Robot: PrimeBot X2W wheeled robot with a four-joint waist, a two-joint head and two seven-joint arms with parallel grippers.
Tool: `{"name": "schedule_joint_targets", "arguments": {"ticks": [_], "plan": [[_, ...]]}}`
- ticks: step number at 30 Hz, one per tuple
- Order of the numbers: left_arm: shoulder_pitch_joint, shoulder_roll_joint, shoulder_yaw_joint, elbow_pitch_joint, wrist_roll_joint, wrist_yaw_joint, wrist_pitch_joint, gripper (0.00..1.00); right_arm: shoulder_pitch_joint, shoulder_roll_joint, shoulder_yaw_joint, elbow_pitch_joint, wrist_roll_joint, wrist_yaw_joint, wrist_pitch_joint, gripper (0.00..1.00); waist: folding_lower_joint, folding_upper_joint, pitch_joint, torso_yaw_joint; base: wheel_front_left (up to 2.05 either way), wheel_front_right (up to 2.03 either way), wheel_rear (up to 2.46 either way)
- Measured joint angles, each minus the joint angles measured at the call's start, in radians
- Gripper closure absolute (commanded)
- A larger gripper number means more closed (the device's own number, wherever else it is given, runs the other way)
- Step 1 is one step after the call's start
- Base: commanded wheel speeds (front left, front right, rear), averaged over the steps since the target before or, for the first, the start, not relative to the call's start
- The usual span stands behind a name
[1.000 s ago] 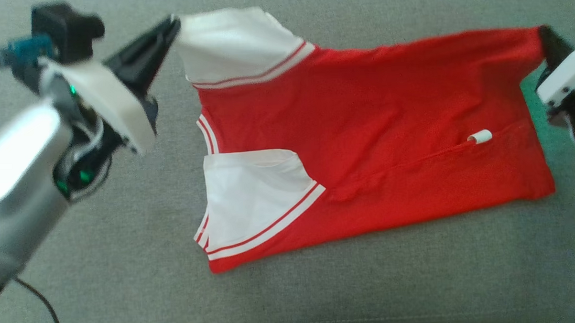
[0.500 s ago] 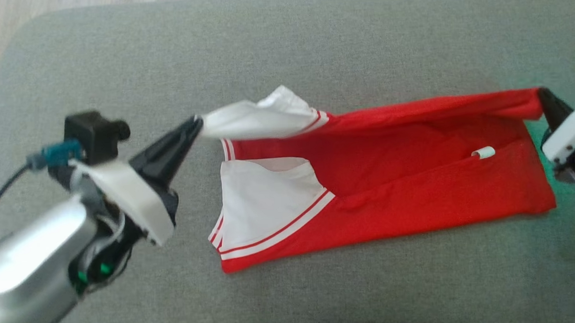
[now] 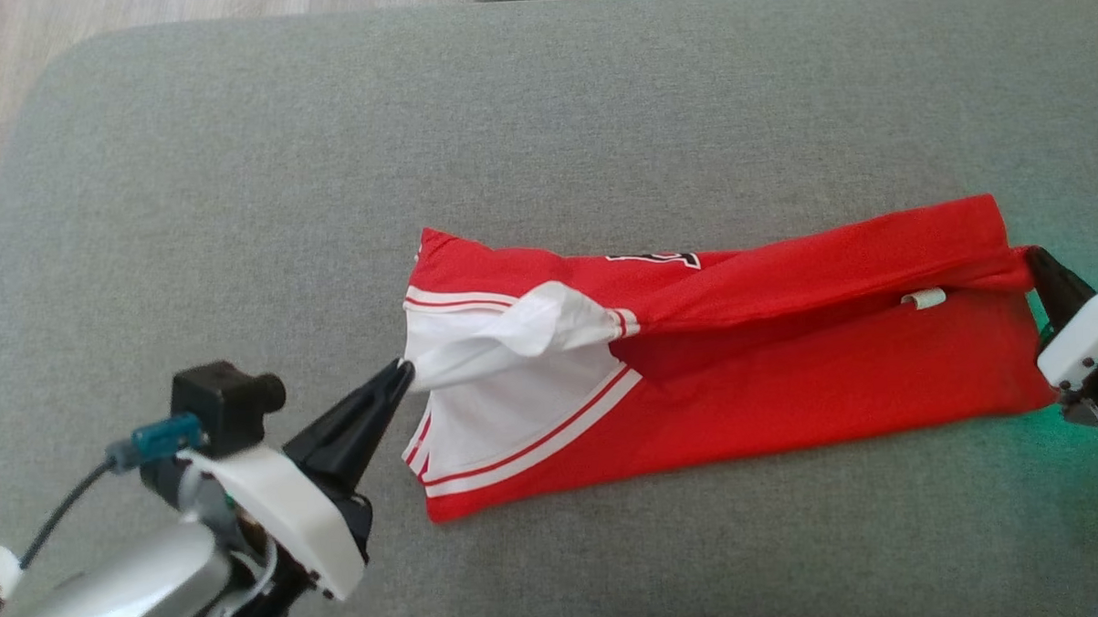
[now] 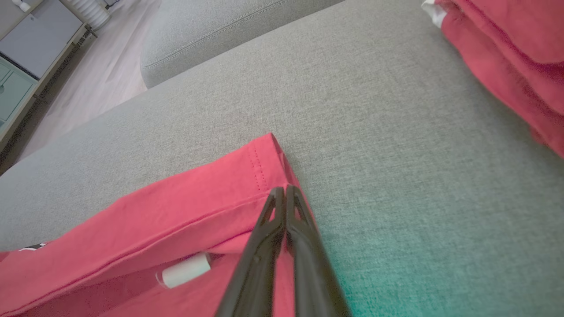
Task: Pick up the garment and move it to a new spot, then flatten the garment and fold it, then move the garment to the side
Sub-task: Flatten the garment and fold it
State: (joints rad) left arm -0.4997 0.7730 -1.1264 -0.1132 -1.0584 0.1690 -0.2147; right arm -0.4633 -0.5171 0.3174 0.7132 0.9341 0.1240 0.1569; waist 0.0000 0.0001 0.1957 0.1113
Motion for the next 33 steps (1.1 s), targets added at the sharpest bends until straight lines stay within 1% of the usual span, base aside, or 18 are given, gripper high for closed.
{"name": "schedule_joint_targets", "arguments": {"ticks": [2,7,8,9,10,11,12,13,14,16,18,19,21,25,28,30,33], "plan": [[0.013,-0.012,0.0,0.007,0.0,0.009,-0.006,1.0,0.009,0.0,-0.005,-0.002,0.0,0.0,0.0,1.0,0.0,0.0,0.0,0.001,0.0,0.0,0.0],[0.046,-0.061,-0.002,0.053,-0.029,0.026,-0.009,1.0,0.024,0.002,-0.009,-0.019,-0.003,0.0,0.002,1.0,0.0,0.0,0.004,-0.001,0.0,0.0,0.0],[0.051,-0.071,-0.003,0.064,-0.038,0.026,-0.009,0.93,0.024,0.002,-0.009,-0.02,-0.003,0.0,0.002,1.0,0.0,0.0,0.004,-0.002,0.0,0.0,0.0],[0.054,-0.081,-0.004,0.076,-0.044,0.026,-0.009,0.76,0.025,0.003,-0.009,-0.022,-0.003,0.0,0.002,0.96,0.0,0.0,0.002,-0.003,0.0,0.0,0.0],[0.056,-0.089,-0.006,0.087,-0.046,0.026,-0.009,0.56,0.025,0.005,-0.01,-0.026,-0.006,0.0,0.002,0.66,0.0,0.0,0.0,-0.005,0.0,0.0,0.0],[0.058,-0.097,-0.008,0.097,-0.046,0.025,-0.009,0.56,0.026,0.005,-0.01,-0.031,-0.014,0.0,0.001,0.66,0.0,0.0,-0.003,-0.006,0.0,0.0,0.0],[0.061,-0.102,-0.008,0.109,-0.046,0.025,-0.009,0.4,0.028,0.006,-0.01,-0.037,-0.021,0.0,0.0,0.51,0.0,0.0,-0.006,-0.008,0.0,0.0,0.0],[0.067,-0.109,-0.003,0.119,-0.046,0.027,-0.016,0.0,0.032,0.007,-0.011,-0.043,-0.022,0.0,-0.001,0.21,0.0,0.0,-0.01,-0.009,0.0,0.0,0.0],[0.075,-0.119,0.011,0.127,-0.048,0.039,-0.023,0.0,0.042,0.009,-0.014,-0.05,-0.022,0.0,-0.008,0.0,0.0,0.0,-0.015,-0.011,0.0,0.0,0.0],[0.091,-0.133,0.036,0.138,-0.039,0.057,-0.026,0.0,0.07,0.014,-0.023,-0.065,-0.028,0.0,-0.022,0.0,0.0,0.0,-0.026,-0.014,0.0,0.0,0.0],[0.114,-0.151,0.082,0.146,0.004,0.087,-0.033,0.0,0.104,0.019,-0.033,-0.08,-0.029,0.0,-0.041,0.0,0.0,0.0,-0.039,-0.017,0.0,0.0,0.0],[0.13,-0.164,0.119,0.146,0.036,0.102,-0.034,0.0,0.122,0.02,-0.04,-0.089,-0.031,0.0,-0.055,0.0,0.0,0.0,-0.046,-0.018,0.0,0.0,0.0],[0.172,-0.198,0.208,0.139,0.111,0.136,-0.034,0.0,0.153,0.025,-0.053,-0.105,-0.048,0.0,-0.089,0.0,0.0,0.0,-0.061,-0.02,0.0,0.0,0.0],[0.295,-0.263,0.359,0.114,0.282,0.191,-0.034,0.0,0.206,0.057,-0.081,-0.127,-0.072,0.0,-0.142,0.0,0.0,0.0,-0.09,-0.027,0.0,0.0,0.0],[0.385,-0.305,0.448,0.11,0.426,0.229,-0.035,0.0,0.238,0.088,-0.108,-0.125,-0.094,0.0,-0.171,0.0,0.0,0.0,-0.11,-0.031,0.0,0.0,0.0],[0.431,-0.335,0.5,0.106,0.498,0.244,-0.035,0.0,0.254,0.106,-0.131,-0.118,-0.109,0.0,-0.181,0.0,0.0,0.0,-0.122,-0.03,0.0,0.0,0.0],[0.481,-0.38,0.537,0.101,0.591,0.244,-0.035,0.0,0.265,0.127,-0.165,-0.101,-0.139,0.0,-0.184,0.0,0.0,0.0,-0.134,-0.017,0.0,0.0,0.0]]}}
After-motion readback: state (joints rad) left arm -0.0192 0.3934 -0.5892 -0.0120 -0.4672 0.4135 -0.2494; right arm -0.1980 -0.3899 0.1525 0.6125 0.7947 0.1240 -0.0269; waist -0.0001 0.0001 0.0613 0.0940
